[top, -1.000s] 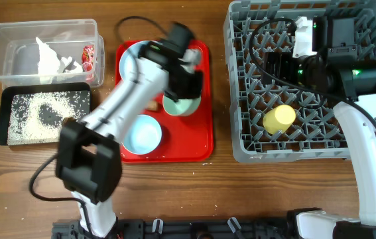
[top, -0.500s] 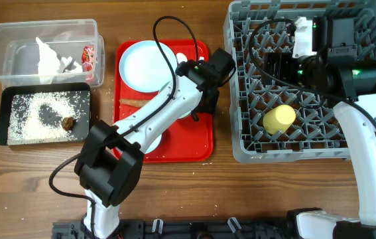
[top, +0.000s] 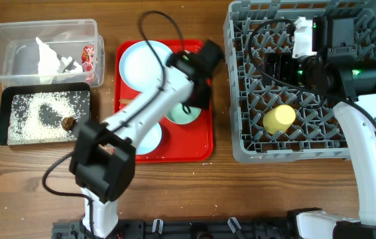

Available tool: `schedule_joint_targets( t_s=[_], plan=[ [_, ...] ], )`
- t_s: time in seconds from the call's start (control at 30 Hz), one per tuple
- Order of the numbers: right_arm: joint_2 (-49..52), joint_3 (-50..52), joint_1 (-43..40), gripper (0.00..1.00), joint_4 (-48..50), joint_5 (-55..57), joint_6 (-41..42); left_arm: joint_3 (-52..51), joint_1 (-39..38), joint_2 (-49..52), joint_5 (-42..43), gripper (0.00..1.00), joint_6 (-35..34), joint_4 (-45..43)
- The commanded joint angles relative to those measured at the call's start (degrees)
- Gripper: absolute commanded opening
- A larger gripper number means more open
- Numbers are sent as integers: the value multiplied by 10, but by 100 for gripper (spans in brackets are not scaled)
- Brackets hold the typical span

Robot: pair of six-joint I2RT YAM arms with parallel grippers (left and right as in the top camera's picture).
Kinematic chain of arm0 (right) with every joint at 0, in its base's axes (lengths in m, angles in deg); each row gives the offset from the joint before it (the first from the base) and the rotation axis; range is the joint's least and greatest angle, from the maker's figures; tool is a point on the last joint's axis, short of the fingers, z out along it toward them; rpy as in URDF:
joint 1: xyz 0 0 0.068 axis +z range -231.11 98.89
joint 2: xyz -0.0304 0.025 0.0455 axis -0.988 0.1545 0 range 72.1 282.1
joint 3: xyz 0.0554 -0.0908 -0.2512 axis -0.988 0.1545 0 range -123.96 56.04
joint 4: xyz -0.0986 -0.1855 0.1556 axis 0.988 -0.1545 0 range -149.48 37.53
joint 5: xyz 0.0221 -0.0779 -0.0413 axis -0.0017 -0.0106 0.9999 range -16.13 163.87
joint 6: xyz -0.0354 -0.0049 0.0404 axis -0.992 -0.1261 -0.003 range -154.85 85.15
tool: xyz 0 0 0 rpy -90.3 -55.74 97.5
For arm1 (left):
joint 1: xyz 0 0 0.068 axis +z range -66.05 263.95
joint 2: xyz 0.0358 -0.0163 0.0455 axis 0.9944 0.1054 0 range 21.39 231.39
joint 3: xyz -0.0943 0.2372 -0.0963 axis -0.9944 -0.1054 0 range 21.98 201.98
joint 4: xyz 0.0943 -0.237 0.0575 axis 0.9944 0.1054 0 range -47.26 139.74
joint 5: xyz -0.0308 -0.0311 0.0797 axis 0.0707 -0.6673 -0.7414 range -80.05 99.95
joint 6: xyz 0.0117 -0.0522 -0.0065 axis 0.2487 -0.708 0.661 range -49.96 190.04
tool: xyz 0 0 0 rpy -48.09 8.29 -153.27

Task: Sort waste into correct bins and load items into the dishwasher rack
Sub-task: 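Set the empty green bowl back on the red tray, then grasp the carrot with the left gripper and move it over the black tray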

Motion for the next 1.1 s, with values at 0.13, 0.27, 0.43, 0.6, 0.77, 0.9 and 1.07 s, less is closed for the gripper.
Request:
schedule_joint_targets(
  t_s=[0.13,0.27,0.43,0.6,0.77,0.9,1.07],
  plan=[
    [9,-7,2,99,1,-7,-16,-10,191,-43,27,100,-223,54],
    [9,-7,2,100,2,-7,-27,-95,220,-43,34,95,-313,10],
    [13,-7,2,100,2,-7,-27,-164,204,-43,38,90,-329,-72],
    [16,-7,2,99,0,-7,-27,-198,203,-42,40,81,-359,-126],
    [16,-7,2,99,-1,-7,-27,-239,203,-42,49,69,-358,-184],
    [16,-7,2,99,0,-7,-27,-260,203,-42,49,62,-358,-194],
    [16,-7,2,100,0,-7,-27,-284,203,-41,49,51,-358,-226]
  ],
)
